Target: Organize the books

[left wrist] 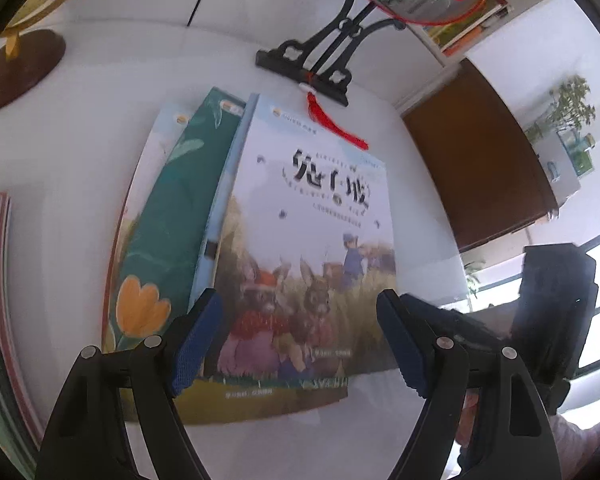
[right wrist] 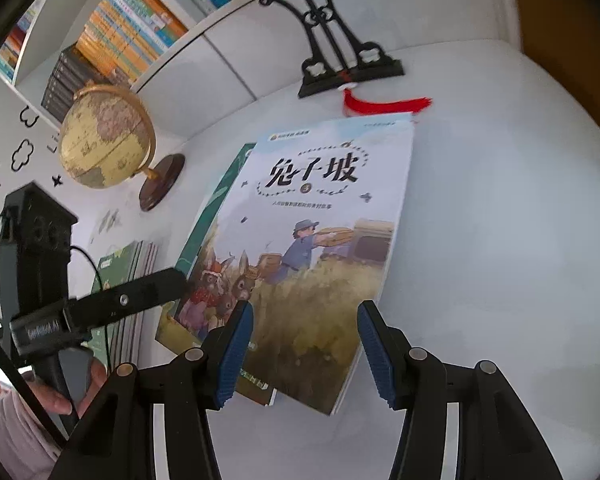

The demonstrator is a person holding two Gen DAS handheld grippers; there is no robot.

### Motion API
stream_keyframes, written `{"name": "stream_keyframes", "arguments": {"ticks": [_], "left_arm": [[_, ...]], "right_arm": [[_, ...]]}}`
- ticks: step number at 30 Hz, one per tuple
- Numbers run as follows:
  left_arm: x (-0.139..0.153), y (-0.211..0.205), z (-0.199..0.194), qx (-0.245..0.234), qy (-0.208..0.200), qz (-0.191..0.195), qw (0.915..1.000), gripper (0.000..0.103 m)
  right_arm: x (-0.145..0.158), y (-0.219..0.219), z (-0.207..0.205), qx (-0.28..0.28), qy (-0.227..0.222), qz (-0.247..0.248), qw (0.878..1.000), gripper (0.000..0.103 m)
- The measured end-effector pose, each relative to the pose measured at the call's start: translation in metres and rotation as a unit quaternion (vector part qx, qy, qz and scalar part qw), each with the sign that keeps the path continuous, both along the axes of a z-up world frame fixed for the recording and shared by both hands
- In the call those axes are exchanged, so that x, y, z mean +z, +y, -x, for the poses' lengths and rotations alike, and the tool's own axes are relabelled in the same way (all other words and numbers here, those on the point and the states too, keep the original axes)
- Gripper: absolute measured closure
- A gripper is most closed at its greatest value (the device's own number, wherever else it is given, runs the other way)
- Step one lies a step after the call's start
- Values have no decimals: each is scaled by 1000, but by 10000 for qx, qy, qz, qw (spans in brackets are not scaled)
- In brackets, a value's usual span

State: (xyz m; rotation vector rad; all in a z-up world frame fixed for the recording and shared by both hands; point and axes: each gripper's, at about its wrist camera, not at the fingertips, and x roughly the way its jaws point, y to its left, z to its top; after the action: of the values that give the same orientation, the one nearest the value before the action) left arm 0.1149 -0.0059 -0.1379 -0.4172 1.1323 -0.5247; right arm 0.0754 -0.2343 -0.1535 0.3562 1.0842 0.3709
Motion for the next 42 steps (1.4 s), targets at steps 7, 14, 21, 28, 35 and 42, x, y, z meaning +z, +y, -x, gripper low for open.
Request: {"name": "stream_keyframes", "arguments": {"ticks": [7,14,21,28,35,42], "left_arm": [[-1,-10,-19,-96,-7,-333,9994,25],[0,-22,-20,-230,-127,-654,9975,18],[0,-27,-11,-339,41,-889,9955,18],[-2,-19,21,-182,343,-837,9957,18],[-10,3,71,174,587,-732,9954,18],[-31,25,80,583,950,-533,9923,18]], "right_arm": [[-9,10,-16,152,-141,251,9995,50],[-18,-8,-19,-422,-15,309,9986,50],[-31,-16,-14,-452,484,-598,9960,47],[-20,-13,-2,-219,487,-634,9966,47],[-20,1,14,225,553,-576,9965,47],[-37,10,33,487,827,-760,9925,48]]}}
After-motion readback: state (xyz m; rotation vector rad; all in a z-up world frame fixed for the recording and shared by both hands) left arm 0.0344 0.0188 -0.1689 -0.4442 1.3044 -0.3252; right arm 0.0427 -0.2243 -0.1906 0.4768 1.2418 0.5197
